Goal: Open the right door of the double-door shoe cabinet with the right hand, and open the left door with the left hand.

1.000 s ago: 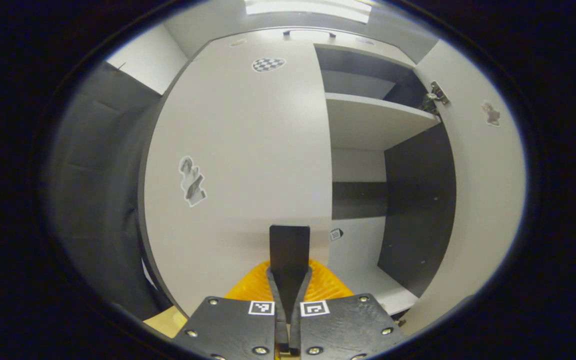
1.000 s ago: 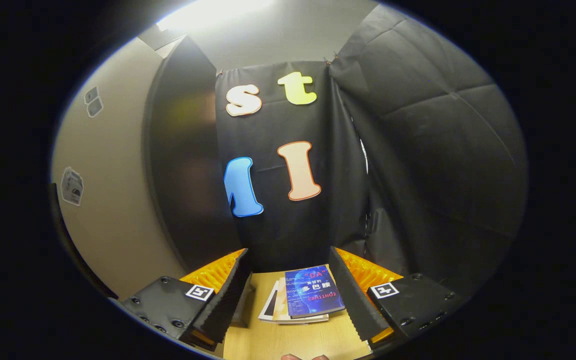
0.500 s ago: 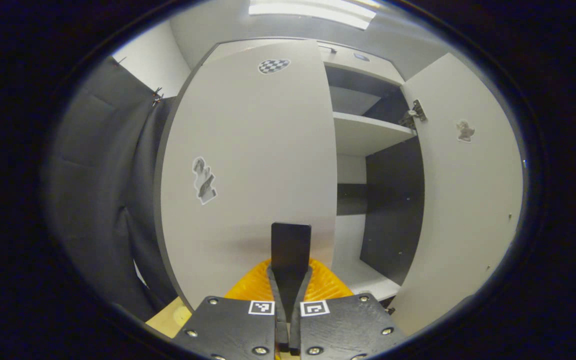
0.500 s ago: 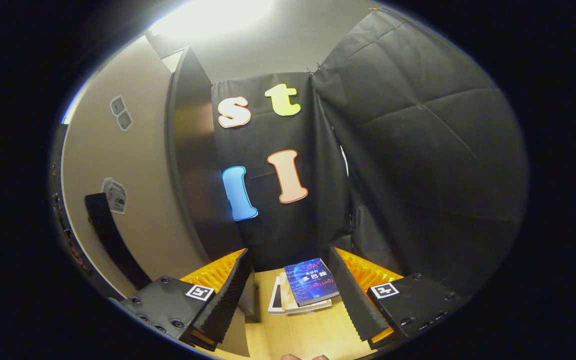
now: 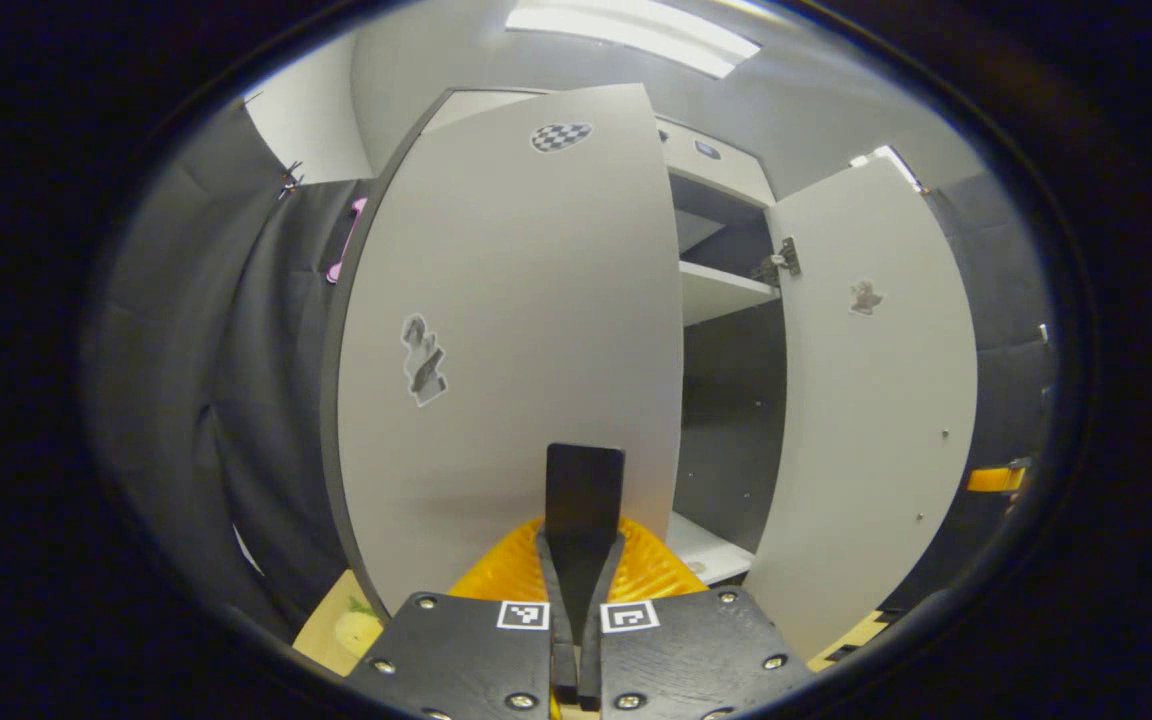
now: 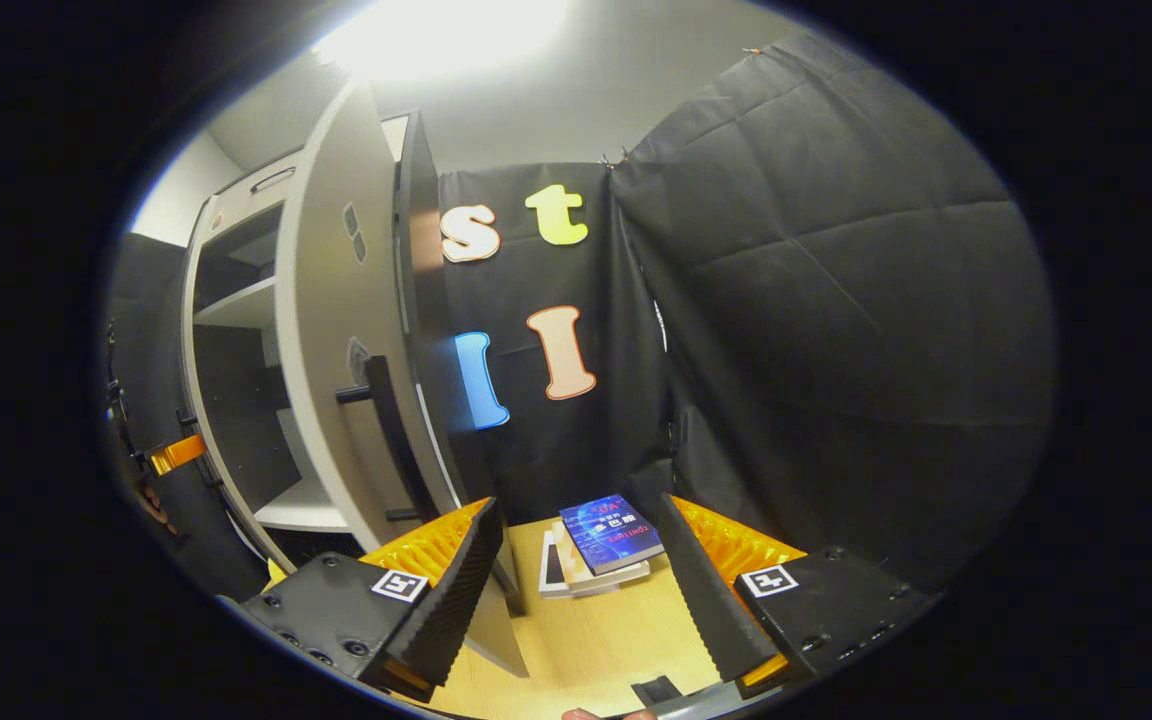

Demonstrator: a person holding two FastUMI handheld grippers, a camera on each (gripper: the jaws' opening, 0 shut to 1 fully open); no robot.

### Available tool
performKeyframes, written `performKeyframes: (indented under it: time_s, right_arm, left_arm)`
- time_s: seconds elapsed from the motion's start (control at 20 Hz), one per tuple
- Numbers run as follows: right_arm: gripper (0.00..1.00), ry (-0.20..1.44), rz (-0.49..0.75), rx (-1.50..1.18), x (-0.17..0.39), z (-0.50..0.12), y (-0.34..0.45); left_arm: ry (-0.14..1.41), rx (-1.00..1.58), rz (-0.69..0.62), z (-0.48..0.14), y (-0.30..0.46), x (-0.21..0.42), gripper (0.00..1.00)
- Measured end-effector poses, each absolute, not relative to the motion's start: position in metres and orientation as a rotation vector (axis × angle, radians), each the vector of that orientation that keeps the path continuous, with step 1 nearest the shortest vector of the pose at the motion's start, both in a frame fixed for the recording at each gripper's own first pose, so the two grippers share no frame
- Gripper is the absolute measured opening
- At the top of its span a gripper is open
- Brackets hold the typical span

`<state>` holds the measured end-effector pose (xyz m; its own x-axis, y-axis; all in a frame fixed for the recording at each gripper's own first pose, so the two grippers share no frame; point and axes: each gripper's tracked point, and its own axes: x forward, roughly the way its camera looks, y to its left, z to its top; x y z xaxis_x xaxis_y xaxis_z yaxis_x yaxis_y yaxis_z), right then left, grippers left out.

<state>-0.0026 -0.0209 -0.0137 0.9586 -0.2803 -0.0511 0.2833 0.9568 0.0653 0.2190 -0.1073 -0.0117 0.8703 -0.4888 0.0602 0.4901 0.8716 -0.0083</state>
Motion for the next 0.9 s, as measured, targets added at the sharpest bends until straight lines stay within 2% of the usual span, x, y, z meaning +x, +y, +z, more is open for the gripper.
performKeyframes:
  time_s: [0.25, 0.6, 0.65, 0.8, 0.85, 0.9]
  right_arm:
    - [0.98, 0.04, -0.324, 0.011, -0.03, -0.015, 0.0]
    - [0.98, 0.043, -0.284, -0.004, -0.022, -0.017, 0.036]
    - [0.92, 0.045, -0.277, -0.008, -0.02, -0.018, 0.04]
    - [0.92, 0.046, -0.258, -0.01, -0.013, -0.018, 0.051]
    - [0.98, 0.046, -0.254, -0.01, -0.011, -0.019, 0.054]
    - [0.92, 0.045, -0.25, -0.011, -0.009, -0.019, 0.057]
  left_arm:
    - [-0.076, -0.035, -0.538, -0.011, -0.085, 0.204, 0.04]
    - [-0.075, -0.032, -0.538, -0.012, -0.053, 0.186, 0.03]
    - [-0.075, -0.033, -0.533, -0.012, -0.047, 0.185, 0.04]
    - [-0.083, -0.038, -0.522, -0.01, -0.036, 0.182, 0.04]
    - [-0.08, -0.037, -0.519, -0.012, -0.032, 0.181, 0.04]
    - [-0.077, -0.034, -0.515, -0.012, -0.026, 0.181, 0.02]
